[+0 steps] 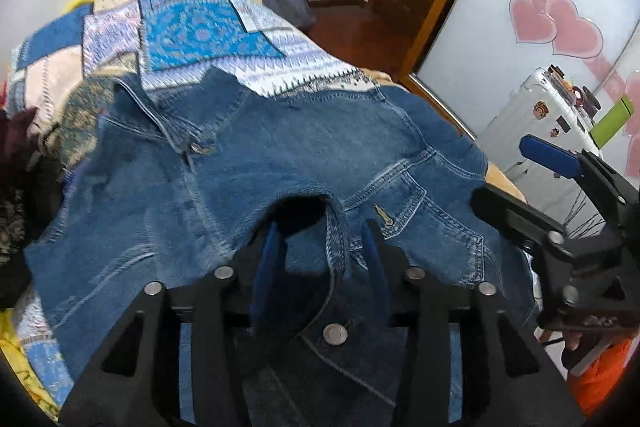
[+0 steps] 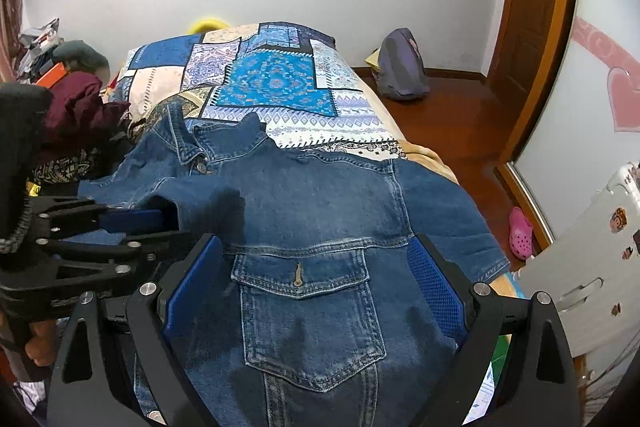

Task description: Fold large clothes

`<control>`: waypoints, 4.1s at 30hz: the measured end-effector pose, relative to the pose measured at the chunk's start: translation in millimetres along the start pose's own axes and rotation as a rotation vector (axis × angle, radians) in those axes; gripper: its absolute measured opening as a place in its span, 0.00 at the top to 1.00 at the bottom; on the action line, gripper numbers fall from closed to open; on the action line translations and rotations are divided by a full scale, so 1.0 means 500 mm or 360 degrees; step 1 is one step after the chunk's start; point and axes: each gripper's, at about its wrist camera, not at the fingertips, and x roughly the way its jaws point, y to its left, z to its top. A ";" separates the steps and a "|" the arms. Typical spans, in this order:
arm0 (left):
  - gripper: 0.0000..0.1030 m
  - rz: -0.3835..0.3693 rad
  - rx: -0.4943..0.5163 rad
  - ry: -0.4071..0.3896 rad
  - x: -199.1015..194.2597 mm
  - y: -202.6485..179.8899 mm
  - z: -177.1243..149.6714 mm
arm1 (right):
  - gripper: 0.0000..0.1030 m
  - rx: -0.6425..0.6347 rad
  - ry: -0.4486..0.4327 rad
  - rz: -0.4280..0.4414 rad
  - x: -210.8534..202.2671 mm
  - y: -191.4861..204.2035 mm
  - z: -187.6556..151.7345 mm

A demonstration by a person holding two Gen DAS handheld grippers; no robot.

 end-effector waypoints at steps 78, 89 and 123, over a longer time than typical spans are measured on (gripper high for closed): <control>0.05 0.0577 -0.0184 -0.0088 -0.068 0.214 -0.095 | 0.54 -0.0059 0.0516 0.0075 0.216 -0.080 0.006; 0.05 0.0488 -0.0142 -0.0153 -0.055 0.155 -0.028 | 0.54 0.0157 0.0389 -0.0071 0.149 -0.211 0.022; 0.05 0.0370 -0.0221 -0.0068 0.019 0.115 -0.008 | 0.84 0.0911 0.0466 -0.0133 0.261 -0.450 -0.044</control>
